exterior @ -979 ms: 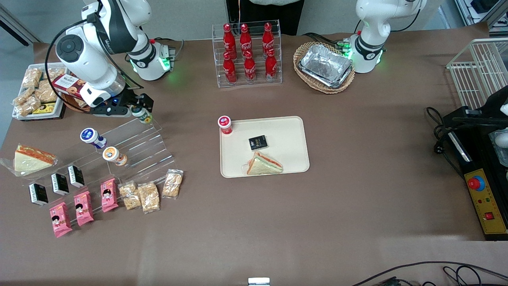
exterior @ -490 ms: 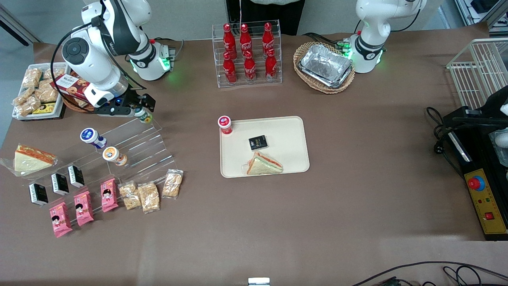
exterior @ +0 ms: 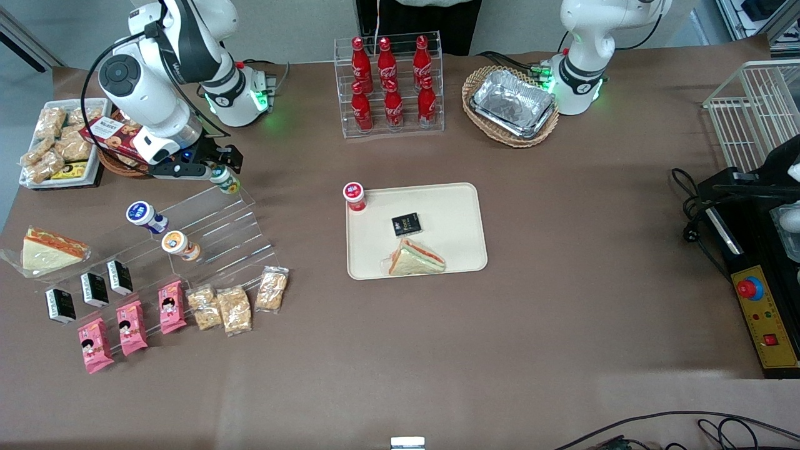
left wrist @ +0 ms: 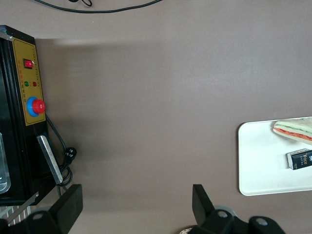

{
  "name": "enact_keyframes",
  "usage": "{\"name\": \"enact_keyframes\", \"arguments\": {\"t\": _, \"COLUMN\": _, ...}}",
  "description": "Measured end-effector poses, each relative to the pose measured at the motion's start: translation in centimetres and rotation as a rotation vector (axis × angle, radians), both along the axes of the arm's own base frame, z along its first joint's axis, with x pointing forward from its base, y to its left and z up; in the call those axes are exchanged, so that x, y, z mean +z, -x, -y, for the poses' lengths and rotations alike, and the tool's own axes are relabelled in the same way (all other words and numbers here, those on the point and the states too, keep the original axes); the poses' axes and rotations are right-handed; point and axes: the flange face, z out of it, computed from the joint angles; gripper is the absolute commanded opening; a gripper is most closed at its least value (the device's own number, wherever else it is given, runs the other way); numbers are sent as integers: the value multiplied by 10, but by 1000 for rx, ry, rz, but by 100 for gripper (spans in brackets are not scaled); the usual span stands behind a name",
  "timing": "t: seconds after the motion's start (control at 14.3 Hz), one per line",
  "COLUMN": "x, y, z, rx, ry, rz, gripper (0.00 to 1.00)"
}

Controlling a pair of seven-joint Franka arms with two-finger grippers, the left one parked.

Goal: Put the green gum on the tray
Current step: 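Lower the right gripper and close it around the green gum jar, then lift the green gum jar and carry it over the cream tray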

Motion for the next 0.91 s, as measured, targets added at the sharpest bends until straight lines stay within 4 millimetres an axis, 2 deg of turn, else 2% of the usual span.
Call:
{"name": "enact_keyframes", "arguments": {"t": 0.07, "x": -1, "y": 0, "z": 0, "rx": 0, "ry": 0, "rz": 3, "gripper": 61}}
{"name": "enact_keyframes", "arguments": {"t": 0.14, "x": -1, "y": 0, "z": 0, "rx": 0, "ry": -1, "rz": 9, "gripper": 51}}
{"name": "enact_keyframes", "arguments": {"t": 0.42, "x": -1, "y": -2, "z": 0, "rx": -1, "ry": -5, "rz": 25, "gripper": 26}}
{"name": "enact_keyframes", "arguments": {"t": 0.49, "x": -1, "y": -2, "z": 0, "rx": -1, "ry": -5, "rz": 27, "gripper": 17}}
{"name": "enact_keyframes", "arguments": {"t": 0.77, "x": 0, "y": -4, "z": 0, "rx": -2, "ry": -8, "rz": 42, "gripper": 15}}
{"name": "enact_keyframes", "arguments": {"t": 0.91, "x": 10, "y": -7, "z": -1, "rx": 1, "ry": -10, "rz": 50, "gripper": 15}}
